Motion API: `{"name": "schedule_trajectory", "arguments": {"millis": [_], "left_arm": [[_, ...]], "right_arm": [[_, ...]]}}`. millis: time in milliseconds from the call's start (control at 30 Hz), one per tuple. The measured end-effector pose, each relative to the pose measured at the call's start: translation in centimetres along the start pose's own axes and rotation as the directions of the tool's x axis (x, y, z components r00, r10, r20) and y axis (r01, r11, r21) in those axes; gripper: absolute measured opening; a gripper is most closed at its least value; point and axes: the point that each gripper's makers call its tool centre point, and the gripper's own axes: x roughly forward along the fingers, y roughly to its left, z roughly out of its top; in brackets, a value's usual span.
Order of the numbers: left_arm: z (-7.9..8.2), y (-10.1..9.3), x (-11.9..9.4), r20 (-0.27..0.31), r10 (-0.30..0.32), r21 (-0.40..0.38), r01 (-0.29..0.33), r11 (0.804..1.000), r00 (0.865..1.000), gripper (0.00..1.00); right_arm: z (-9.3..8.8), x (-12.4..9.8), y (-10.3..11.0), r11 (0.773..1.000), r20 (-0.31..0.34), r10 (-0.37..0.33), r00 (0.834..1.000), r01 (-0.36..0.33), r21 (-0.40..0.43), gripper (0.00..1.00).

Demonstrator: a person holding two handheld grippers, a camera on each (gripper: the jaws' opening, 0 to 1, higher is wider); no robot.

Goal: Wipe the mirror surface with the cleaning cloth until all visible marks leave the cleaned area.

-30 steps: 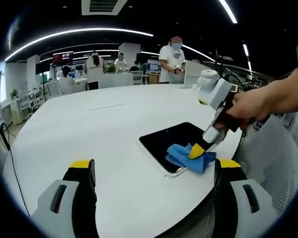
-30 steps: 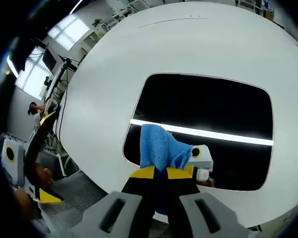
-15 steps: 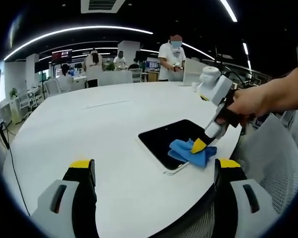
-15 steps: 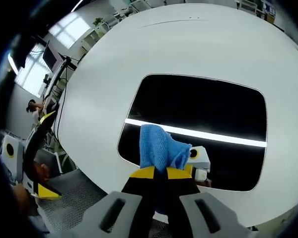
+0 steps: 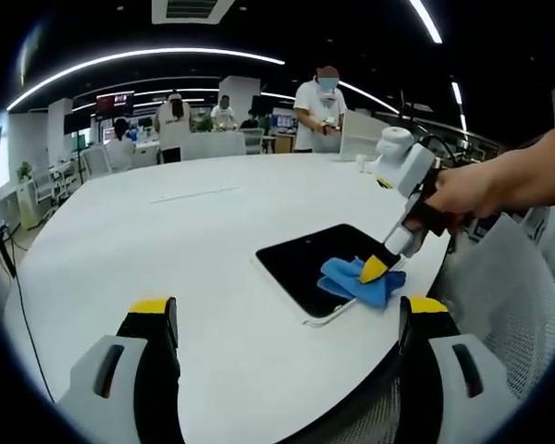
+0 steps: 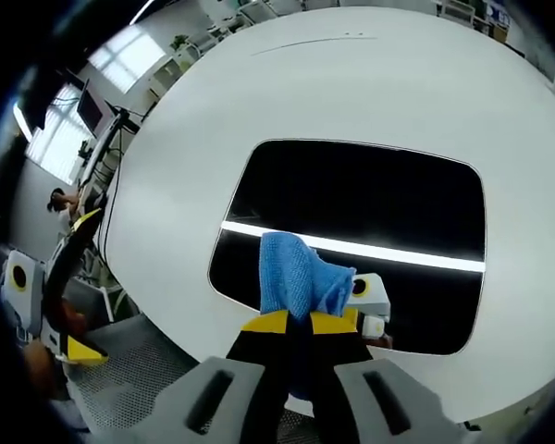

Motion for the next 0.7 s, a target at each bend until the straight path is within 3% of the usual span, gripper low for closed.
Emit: {"name": "schedule_trajectory", "arguments": {"millis": [700], "left_arm": [[-0.2,0.0,0.0,-0.009,0.003,0.004,-0.003,1.0,1.0,0.99]], "right_arm": [[-0.3,-0.7,-1.6,1.0,0.008,-0.016,1.0,0.016,0.021,0.0]]}}
